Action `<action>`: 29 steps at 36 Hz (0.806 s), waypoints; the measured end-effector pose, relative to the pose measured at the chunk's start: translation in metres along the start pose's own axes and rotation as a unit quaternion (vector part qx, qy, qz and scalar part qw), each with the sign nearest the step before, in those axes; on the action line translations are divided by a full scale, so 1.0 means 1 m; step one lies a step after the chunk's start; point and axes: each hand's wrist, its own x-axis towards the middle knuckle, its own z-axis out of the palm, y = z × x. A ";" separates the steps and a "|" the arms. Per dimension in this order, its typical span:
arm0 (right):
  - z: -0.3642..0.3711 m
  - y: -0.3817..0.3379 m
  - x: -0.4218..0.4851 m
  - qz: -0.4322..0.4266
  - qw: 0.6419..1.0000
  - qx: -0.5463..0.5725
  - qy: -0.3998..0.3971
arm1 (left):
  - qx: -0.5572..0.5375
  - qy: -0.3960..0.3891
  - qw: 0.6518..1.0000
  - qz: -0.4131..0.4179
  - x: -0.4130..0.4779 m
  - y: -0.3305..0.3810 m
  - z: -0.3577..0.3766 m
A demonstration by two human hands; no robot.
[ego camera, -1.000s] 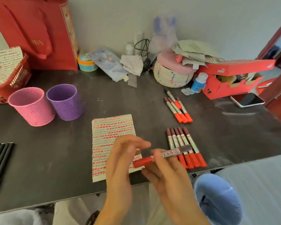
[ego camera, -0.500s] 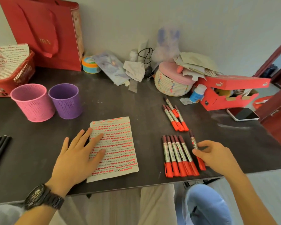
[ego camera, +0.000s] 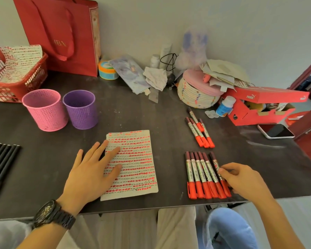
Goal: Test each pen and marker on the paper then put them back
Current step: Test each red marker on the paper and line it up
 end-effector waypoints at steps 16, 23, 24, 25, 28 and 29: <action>0.007 -0.088 0.058 -0.080 0.985 -0.100 0.115 | -0.016 0.014 1.000 0.002 0.000 0.001 0.002; 0.022 -0.111 0.080 -0.088 0.966 -0.218 0.107 | -0.022 0.015 1.000 0.000 0.001 0.001 0.004; 0.023 -0.112 0.081 -0.087 0.964 -0.228 0.104 | -0.022 0.016 1.000 0.000 0.001 0.001 0.004; 0.025 -0.112 0.081 -0.086 0.962 -0.238 0.103 | -0.024 0.017 1.000 -0.001 0.001 0.001 0.004; 0.027 -0.115 0.083 -0.080 0.957 -0.257 0.108 | -0.027 0.016 1.000 -0.002 0.001 0.001 0.004; 0.027 -0.116 0.083 -0.078 0.956 -0.263 0.109 | -0.028 0.016 0.999 -0.003 0.001 0.001 0.003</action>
